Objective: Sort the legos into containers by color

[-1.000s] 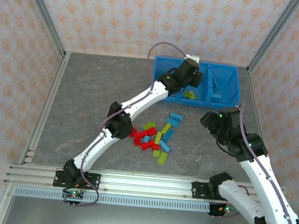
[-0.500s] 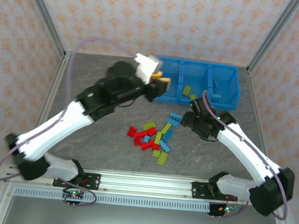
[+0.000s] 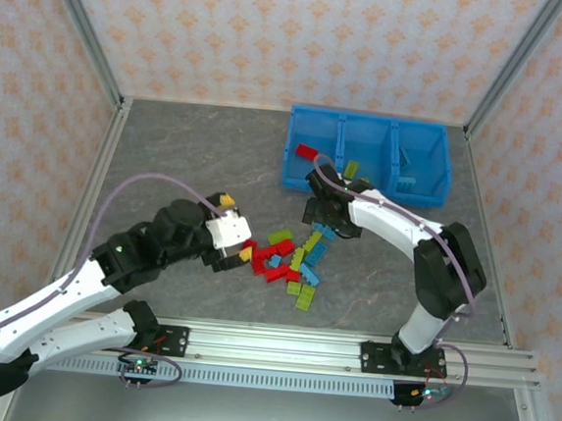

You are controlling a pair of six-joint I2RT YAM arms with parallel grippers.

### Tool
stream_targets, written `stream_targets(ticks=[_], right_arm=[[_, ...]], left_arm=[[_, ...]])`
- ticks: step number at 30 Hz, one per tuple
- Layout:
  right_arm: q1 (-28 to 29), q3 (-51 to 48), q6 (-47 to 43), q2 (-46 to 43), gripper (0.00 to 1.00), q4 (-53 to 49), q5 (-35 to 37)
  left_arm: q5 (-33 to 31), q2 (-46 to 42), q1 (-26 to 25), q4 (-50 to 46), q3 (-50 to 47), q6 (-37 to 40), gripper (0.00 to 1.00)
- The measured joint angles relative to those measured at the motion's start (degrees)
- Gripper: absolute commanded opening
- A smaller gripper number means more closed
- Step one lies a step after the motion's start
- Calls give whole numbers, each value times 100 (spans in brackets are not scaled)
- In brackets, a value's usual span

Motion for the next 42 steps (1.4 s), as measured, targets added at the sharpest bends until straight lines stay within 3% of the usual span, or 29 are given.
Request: stream_targets(ticks=[3,8,16,20,25,30,32,35,38,42], right_arm=[[-68,125,-33,232,99,162,57],[-328,151,-63,573,90,444,26],[-468,151,-103,951,57,717,-186],[-468,42,-85,852,51,879,-127],[-468,-557,-24,-26,50,907,79],[-581,-890,39,-1818,50,883,520],[-916,-837,35,-2385,50,907,662],[-1919,-525,-9,-2546,50,938,636],[-2938,122,-98,-1843,50,918,345],[-3563,1217,-184,-413,53,844,-127]], left_arm=[[11,0,-2,0,-293,236,100],[15,-111,0,186,-295,348,100],[15,-186,2,411,-369,365,100],[20,-212,17,468,-426,363,100],[31,-240,42,527,-505,363,100],[35,-251,114,649,-544,361,100],[37,-251,153,673,-551,356,100],[37,-249,192,732,-557,341,100],[37,-249,227,782,-562,317,100],[13,-249,254,793,-603,304,100]])
